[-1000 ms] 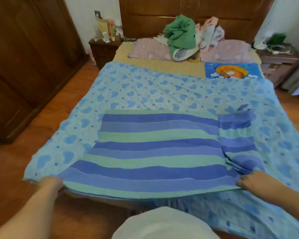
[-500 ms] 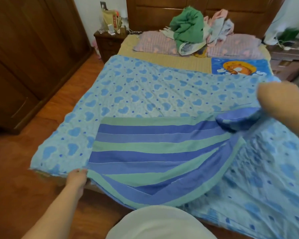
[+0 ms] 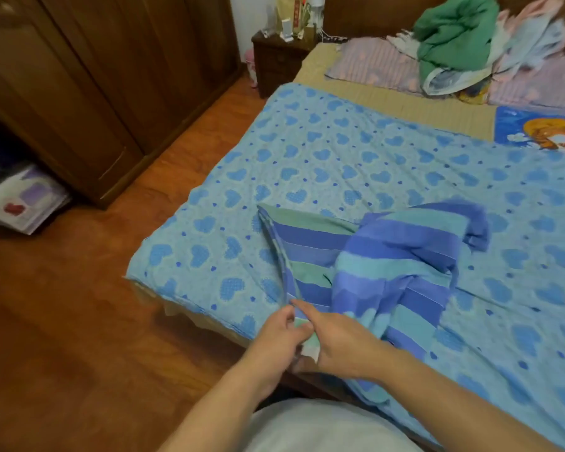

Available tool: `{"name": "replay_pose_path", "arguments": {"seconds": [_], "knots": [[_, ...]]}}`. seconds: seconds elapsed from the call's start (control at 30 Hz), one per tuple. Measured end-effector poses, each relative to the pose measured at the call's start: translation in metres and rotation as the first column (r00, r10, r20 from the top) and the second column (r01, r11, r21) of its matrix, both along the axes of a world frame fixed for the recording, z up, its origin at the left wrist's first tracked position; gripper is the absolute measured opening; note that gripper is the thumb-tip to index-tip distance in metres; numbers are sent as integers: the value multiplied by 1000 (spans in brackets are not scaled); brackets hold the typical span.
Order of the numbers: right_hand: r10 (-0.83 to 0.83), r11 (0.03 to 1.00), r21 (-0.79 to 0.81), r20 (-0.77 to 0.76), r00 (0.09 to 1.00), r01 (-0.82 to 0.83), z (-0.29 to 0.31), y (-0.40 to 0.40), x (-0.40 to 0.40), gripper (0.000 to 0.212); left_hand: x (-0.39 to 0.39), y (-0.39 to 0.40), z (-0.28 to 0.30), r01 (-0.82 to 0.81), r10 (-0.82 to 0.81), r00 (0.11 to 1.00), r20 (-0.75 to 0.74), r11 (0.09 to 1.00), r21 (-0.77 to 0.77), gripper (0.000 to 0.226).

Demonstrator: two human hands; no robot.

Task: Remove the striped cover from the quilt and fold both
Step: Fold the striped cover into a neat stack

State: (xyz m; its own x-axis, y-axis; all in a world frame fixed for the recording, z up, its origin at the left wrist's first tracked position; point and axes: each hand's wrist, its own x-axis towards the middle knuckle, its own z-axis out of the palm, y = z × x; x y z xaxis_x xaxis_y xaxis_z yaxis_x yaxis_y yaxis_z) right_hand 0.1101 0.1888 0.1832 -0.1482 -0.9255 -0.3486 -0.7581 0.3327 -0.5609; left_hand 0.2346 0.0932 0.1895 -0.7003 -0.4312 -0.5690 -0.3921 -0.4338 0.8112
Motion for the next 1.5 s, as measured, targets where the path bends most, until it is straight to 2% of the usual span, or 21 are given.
{"name": "replay_pose_path", "arguments": {"seconds": [0.17, 0.27, 0.33, 0.4, 0.47, 0.57, 0.63, 0.7, 0.83, 0.93, 1.0, 1.07, 1.13, 1.2, 1.23, 1.27, 1.3, 1.37, 1.4, 1.43, 1.5], "knots": [[-459, 885, -86, 16, 888, 458, -24, -3, -10, 19, -21, -47, -29, 138, -138, 990, 36, 990, 12, 14], [-470, 881, -69, 4, 883, 469, -7, -10, -18, 24, -35, -94, -52, 283, -272, 959, 81, 933, -224, 30], [-478, 877, -68, -25, 878, 476, 10, -17, -24, 21, -54, -121, -64, 428, -434, 893, 120, 737, -523, 64], [-506, 860, -121, -72, 859, 496, 31, -24, -23, 29, -78, -137, -65, 497, -646, 749, 144, 405, -767, 74], [-542, 836, -174, -119, 832, 520, 52, -26, -15, 39, -109, -144, -56, 461, -822, 544, 166, 128, -878, 47], [-687, 724, -260, -179, 705, 639, 78, -14, -12, 40, -153, -155, -44, 418, -880, 423, 217, -23, -908, 12], [-835, 544, -415, -182, 519, 729, 91, 1, -14, 36, -175, -171, -51, 464, -861, 405, 307, -96, -881, 13], [-959, 285, -568, -175, 225, 772, 100, 18, -17, 28, -189, -198, -72, 500, -772, 461, 438, -182, -846, 12], [-889, -396, -649, 95, -448, 649, 105, 62, -29, 42, -190, -270, -117, 623, -441, 615, 654, -237, -746, 14], [-734, -647, -579, 300, -609, 495, 99, 76, -35, 40, -180, -314, -140, 697, -205, 637, 743, -260, -669, 17], [-728, -666, -546, 323, -605, 509, 83, 79, -37, 40, -179, -335, -151, 708, -169, 664, 729, -173, -685, 18], [-834, -515, -541, 138, -534, 665, 62, 81, -36, 40, -186, -346, -154, 634, -209, 760, 615, 33, -773, 23], [-981, -149, -347, -65, -182, 926, 45, 82, -30, 33, -200, -341, -138, 506, -269, 858, 436, 308, -805, 26], [-934, 317, 179, -111, 339, 931, 29, 70, -19, 28, -216, -322, -109, 412, -317, 905, 284, 488, -770, 15], [-856, 432, 386, -108, 505, 815, 18, 64, -12, 26, -222, -308, -92, 408, -360, 899, 249, 485, -773, 12], [-815, 456, 473, -117, 567, 754, 10, 59, -7, 25, -225, -291, -74, 424, -451, 864, 224, 411, -807, 11], [-831, 443, 448, -121, 544, 777, 6, 54, -6, 25, -226, -271, -55, 436, -593, 777, 213, 263, -861, 11], [-914, 372, 212, -85, 396, 904, 11, 35, -7, 26, -215, -221, -19, 382, -839, 455, 298, -118, -917, 9], [-918, 375, 103, -95, 384, 921, 16, 22, -10, 36, -205, -194, -2, 299, -890, 317, 328, -234, -925, 9], [-906, 404, 23, -125, 403, 915, 20, 8, -13, 49, -194, -169, 11, 205, -922, 226, 313, -269, -941, 9], [-875, 462, -49, -191, 445, 886, 24, -22, -17, 57, -177, -127, 24, 155, -969, 150, 194, -171, -973, 11]]}}
